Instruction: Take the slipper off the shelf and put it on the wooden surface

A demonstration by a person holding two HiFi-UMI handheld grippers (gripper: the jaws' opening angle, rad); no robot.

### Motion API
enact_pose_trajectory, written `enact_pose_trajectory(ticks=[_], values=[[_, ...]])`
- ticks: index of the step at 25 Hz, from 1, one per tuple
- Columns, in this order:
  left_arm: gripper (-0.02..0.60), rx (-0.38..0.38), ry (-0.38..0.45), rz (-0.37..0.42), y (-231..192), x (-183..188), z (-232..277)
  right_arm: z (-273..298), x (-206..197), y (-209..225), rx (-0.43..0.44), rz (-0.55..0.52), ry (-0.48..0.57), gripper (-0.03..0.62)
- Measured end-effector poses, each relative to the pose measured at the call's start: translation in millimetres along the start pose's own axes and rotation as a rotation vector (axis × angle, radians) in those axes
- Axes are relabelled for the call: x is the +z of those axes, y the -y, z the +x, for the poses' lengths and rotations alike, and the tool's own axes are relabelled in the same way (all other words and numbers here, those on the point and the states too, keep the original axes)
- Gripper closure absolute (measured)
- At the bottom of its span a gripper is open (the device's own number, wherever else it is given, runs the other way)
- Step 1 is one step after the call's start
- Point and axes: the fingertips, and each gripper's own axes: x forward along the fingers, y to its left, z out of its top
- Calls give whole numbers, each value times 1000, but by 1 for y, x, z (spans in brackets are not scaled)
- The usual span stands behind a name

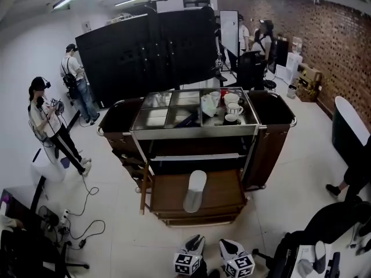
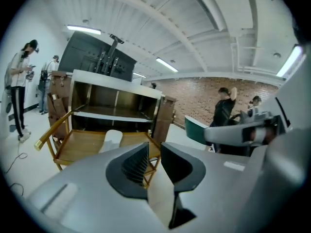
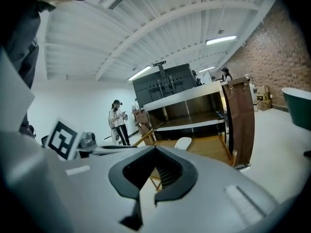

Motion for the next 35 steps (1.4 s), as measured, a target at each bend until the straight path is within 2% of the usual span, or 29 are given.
enact_pose_trajectory(ticks=[3,6,9,12,15,24,28,35], values=[[556,-49,-8,39,42,-14,-32,-13,-19,-22,44,-35,-28,594],[565,-79,-56,53,67,-34,-51,-25,-20,-36,70,-89,-28,594],[563,-118,-64,76,89,-32,-57,-40,-13,-29,47,-100,-1,594],[564,-122,-41,89,92,-17,-58,-48,-7,-15,8,-102,19,594],[565,-111,-32,90,91,-11,-61,-56,-3,-16,3,-108,26,594],[563,-158,-76,110,118,-30,-62,-68,-5,-17,12,-119,36,594],[565,-153,-82,82,118,-27,-61,-70,-5,-16,13,-108,36,594],[563,-143,-96,91,123,-26,-64,-73,1,-14,19,-110,59,594]])
